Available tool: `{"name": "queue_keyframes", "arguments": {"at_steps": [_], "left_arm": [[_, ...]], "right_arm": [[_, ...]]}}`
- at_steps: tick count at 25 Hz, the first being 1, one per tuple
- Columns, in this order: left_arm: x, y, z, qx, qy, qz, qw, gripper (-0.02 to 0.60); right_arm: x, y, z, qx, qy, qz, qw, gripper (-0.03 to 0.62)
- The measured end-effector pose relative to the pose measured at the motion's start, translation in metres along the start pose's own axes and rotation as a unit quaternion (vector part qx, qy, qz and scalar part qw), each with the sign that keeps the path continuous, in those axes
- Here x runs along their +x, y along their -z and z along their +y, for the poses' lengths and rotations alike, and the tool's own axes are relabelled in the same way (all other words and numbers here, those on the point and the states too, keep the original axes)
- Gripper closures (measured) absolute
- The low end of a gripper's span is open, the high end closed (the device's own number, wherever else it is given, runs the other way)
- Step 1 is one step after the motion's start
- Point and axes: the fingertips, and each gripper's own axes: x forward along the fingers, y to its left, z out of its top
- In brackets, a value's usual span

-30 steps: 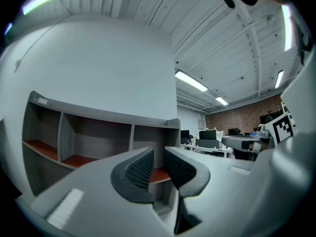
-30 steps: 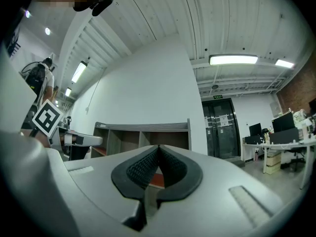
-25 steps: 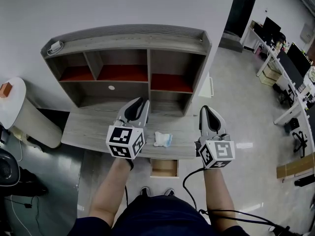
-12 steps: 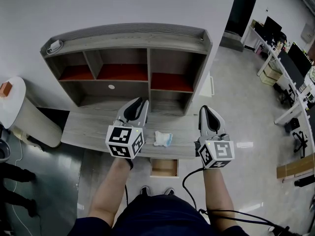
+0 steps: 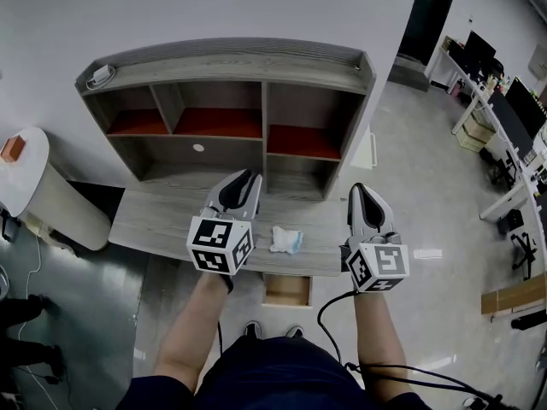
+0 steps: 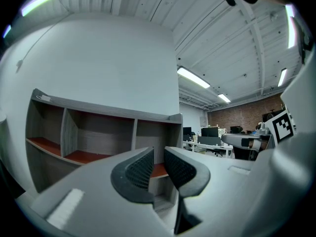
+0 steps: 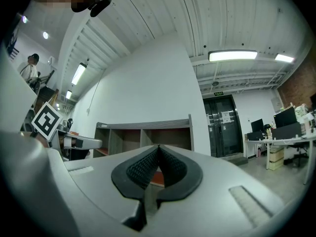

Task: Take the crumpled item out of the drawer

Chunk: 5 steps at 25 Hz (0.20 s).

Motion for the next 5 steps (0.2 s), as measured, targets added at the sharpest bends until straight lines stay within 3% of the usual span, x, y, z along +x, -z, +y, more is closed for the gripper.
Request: {"name": "queue_keyframes", "arguments": {"at_steps": [5], "left_arm": [[-0.0008, 0.0033, -0.0011, 0.0, -0.001, 0.004, 1.0, 0.515]], "right_arm": [[0.0005, 0.0006, 0.0004, 0.002, -0.003, -0.001, 1.0, 0.588]]}}
